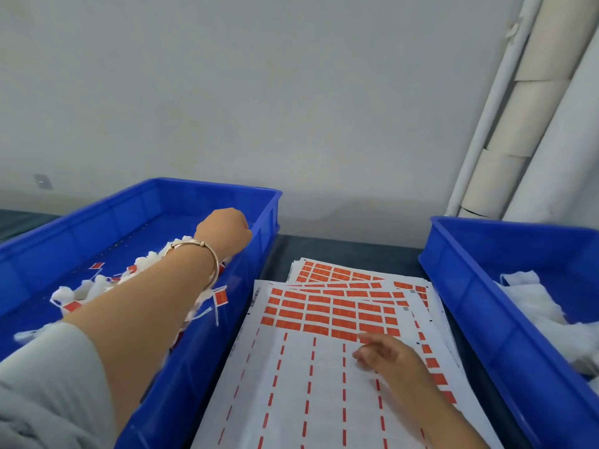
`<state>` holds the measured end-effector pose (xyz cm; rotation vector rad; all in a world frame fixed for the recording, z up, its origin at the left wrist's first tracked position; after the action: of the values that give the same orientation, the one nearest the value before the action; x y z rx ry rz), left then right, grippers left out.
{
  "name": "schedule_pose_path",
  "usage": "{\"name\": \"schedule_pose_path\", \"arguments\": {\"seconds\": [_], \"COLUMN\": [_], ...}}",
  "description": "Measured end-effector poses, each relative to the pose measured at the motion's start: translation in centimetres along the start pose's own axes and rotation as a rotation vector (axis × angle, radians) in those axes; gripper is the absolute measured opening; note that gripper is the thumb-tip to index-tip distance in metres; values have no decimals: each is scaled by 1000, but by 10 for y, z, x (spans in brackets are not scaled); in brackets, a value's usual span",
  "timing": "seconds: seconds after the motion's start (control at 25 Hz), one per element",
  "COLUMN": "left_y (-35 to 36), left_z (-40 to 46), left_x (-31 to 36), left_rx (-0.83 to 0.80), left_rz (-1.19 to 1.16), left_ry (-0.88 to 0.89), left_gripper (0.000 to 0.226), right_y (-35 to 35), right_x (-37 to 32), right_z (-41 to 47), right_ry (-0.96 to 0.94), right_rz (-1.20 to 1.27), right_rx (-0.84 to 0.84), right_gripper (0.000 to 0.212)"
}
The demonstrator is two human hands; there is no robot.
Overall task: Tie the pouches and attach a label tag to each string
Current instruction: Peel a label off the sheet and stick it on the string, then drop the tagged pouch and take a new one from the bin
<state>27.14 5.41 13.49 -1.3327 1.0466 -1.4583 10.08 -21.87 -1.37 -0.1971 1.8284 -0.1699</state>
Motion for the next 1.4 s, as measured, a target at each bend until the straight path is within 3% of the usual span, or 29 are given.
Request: {"name": "schedule_pose_path", "arguments": {"seconds": [0.12,0.32,0.4,0.52,0.64,0.72,0.8,0.84,0.92,1.08,1.2,1.4], "left_y": [-2,68,109,159,188,196,201,201,203,203,201,199], "left_z": [-24,-83,-108,-140,-151,-150,-148,-147,-147,-146,-147,-150], "left_x": [50,119,130,137,138,137,135,135,136,135,134,134], "left_rx": [4,-300,-380,-441,-288,-216,-195,-194,-190,-178,-180,-188], "left_rz": [1,-44,-153,-293,-68,-32,-38,-35,-28,-32,-30,-45], "left_ry": [132,286,328,381,510,518,507,502,488,473,466,466], "left_gripper": [24,25,23,33,49,54,55,56,56,56,55,55], "right_y": [6,-3,-23,-80,-155,-192,-218,-227,-241,-259,-261,-247], "right_x": [-7,-42,-62,-94,-120,-115,-79,-57,-23,-1,8,1], "right_z": [-5,-9,-14,-28,-47,-52,-51,-53,-55,-54,-53,-48], "right_ry": [20,-82,-141,-185,-236,-77,167,276,375,238,218,228], "right_rz": [-128,-405,-446,-289,-309,-692,-1002,-1043,-971,-909,-761,-847], "right_rx": [-6,96,194,405,687,650,457,368,289,431,496,444], "right_gripper": [8,10,18,15,31,38,46,51,56,58,48,61]}}
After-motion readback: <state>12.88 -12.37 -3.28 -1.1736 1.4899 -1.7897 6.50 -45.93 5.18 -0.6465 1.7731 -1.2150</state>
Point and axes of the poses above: each hand's wrist, its own z-axis towards the middle knuckle, its own y-axis out of the palm, x = y × z, the point moved 4 cm from there along z, towards the middle knuckle, and after that the axes turned 7 degrees about -x, right-handed, at the moved point
